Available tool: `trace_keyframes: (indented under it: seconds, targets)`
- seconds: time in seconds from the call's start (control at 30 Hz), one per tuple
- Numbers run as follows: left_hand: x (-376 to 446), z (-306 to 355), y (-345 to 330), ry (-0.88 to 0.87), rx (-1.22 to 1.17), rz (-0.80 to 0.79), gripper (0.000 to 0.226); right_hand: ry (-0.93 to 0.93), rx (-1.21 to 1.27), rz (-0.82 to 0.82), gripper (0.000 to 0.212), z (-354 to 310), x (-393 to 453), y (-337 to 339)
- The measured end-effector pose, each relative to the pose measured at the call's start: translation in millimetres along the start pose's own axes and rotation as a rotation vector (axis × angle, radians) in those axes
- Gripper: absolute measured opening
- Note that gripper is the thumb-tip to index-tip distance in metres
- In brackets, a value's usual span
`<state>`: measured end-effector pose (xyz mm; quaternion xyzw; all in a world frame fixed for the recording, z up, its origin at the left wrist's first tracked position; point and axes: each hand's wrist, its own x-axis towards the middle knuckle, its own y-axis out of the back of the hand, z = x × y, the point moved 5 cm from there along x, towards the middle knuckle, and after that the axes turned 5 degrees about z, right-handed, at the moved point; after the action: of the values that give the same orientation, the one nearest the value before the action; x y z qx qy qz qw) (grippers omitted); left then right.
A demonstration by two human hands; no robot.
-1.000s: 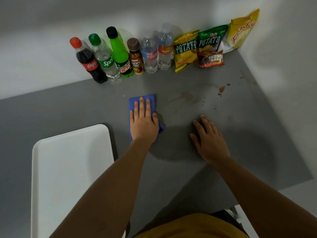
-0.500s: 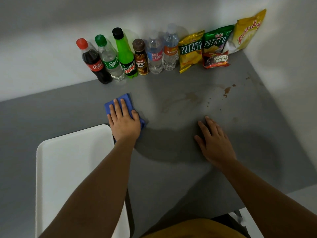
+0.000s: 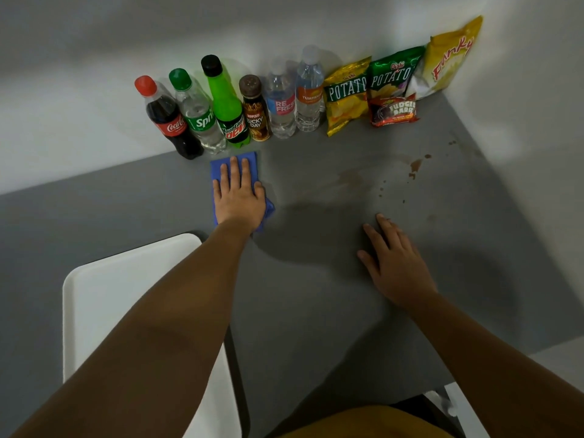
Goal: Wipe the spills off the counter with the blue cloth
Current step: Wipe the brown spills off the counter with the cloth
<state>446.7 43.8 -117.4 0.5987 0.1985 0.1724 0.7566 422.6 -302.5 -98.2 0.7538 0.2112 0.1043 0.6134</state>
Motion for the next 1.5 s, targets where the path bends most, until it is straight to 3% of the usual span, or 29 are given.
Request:
trace_keyframes:
  seconds: [0.2, 0.4, 0.53, 0.8, 0.93, 1.07, 1.3, 1.5]
  targets:
    - [-44.2, 18.7, -8.7, -0.128, -0.020, 0.022, 0.062, -0.029, 0.025, -0.004, 0.065, -4.5, -1.0, -0.1]
    - [-55.6, -12.1, -1.5, 0.096, -0.042, 0.067, 0.064, -0.012, 0.027, 0.009, 0.063, -5.1, -1.8, 2.6]
    - [-23.9, -8.2, 3.8, 0.110, -0.027, 0.046, 0.064, 0.014, 0.009, 0.025, 0.063, -3.1, -1.3, 2.8]
    - [3.6, 44.5, -7.1, -0.053, -0.021, -0.013, 0.064, 0.027, 0.003, 0.017, 0.068, 0.0, -0.4, 1.8]
    - [-24.9, 86.9, -18.3, -0.232, -0.044, -0.024, 0.064, 0.024, 0.021, 0.010, 0.069, -0.8, -0.6, 4.1]
    - [-62.7, 81.8, -21.3, -0.306, -0.071, 0.002, 0.062, 0.011, 0.036, -0.018, 0.072, -2.4, -1.0, 4.0]
    - [-56.7, 29.5, -10.3, -0.110, -0.023, 0.054, 0.064, 0.008, 0.059, -0.014, 0.071, -1.4, -1.8, 4.4]
    - [6.5, 38.4, -6.5, -0.063, -0.017, 0.006, 0.065, 0.034, 0.055, 0.015, 0.068, 2.3, -0.6, 2.3]
